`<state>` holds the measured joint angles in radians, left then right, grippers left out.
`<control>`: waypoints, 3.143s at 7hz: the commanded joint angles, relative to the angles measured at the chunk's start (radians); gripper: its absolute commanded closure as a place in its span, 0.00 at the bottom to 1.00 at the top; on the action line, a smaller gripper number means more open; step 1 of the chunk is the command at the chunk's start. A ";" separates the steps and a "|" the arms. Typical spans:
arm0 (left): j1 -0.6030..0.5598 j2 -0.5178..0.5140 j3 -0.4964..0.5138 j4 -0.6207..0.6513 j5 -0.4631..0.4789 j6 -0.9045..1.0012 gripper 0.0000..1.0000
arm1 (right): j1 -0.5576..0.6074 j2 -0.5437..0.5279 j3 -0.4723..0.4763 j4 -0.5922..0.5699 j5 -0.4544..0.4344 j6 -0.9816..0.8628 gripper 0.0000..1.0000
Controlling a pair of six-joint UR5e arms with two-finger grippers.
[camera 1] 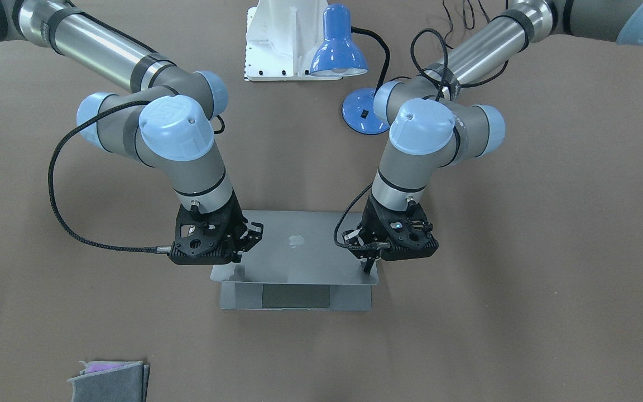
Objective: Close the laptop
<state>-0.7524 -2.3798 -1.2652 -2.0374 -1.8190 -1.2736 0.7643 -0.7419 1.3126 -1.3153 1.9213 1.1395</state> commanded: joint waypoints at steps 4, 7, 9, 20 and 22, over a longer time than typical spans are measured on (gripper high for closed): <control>0.004 -0.067 0.173 -0.072 0.004 0.003 1.00 | 0.001 0.067 -0.193 0.056 0.070 -0.010 1.00; -0.109 0.029 -0.082 0.050 -0.278 0.008 1.00 | 0.118 0.044 -0.072 0.035 0.271 -0.012 1.00; -0.179 0.321 -0.448 0.155 -0.328 0.067 0.21 | 0.228 -0.225 0.245 0.028 0.308 -0.041 0.01; -0.883 1.082 -0.573 0.318 -0.565 1.301 0.02 | 0.742 -0.764 0.399 -0.392 0.410 -1.291 0.00; -0.883 1.084 -0.585 0.315 -0.560 1.289 0.02 | 0.742 -0.786 0.399 -0.391 0.412 -1.297 0.00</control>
<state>-1.6340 -1.2978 -1.8439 -1.7212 -2.3842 0.0237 1.5056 -1.5151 1.7106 -1.7068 2.3290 -0.1535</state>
